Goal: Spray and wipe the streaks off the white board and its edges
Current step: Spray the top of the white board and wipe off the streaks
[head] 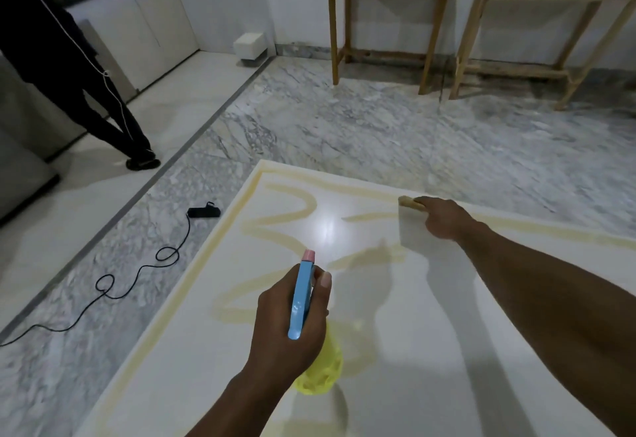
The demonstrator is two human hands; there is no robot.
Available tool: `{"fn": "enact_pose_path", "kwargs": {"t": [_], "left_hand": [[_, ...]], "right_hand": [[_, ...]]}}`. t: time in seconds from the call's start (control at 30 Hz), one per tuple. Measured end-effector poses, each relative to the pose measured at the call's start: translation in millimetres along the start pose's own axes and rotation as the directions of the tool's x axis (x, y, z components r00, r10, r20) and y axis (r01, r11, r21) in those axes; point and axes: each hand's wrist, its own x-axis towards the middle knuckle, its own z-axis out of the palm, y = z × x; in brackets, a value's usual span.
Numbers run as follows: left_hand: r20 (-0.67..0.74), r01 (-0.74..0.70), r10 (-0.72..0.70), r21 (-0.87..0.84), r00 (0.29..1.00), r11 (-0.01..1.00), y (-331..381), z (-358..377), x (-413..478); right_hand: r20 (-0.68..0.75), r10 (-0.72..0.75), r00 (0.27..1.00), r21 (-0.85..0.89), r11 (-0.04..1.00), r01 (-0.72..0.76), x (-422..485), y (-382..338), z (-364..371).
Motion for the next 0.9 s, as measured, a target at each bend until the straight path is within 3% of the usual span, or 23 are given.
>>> {"fn": "enact_pose_path", "kwargs": {"t": [0.07, 0.2, 0.4, 0.63, 0.9], "left_hand": [[0.000, 0.009, -0.009, 0.012, 1.000, 1.000, -7, 3, 5], [0.008, 0.022, -0.022, 0.021, 1.000, 1.000, -19, 7, 11], [0.011, 0.044, -0.044, 0.032, 0.999, 0.999, -22, 16, 9], [0.041, -0.044, 0.043, 0.038, 0.998, 0.998, -4, -2, -14], [0.074, -0.083, 0.082, 0.016, 0.994, 0.996, -10, -61, -83]], "right_hand": [[0.066, -0.024, 0.998, -0.018, 1.000, 0.025, 13, 1, 35], [-0.117, -0.088, 0.989, -0.131, 0.989, 0.072, 19, 15, 97], [-0.005, -0.129, 0.992, -0.154, 0.980, 0.126, 2, 21, 134], [0.042, -0.144, 0.989, -0.229, 0.962, 0.150, -84, -6, 165], [0.036, -0.082, 0.996, -0.150, 0.985, 0.086, -220, -56, 211]]}}
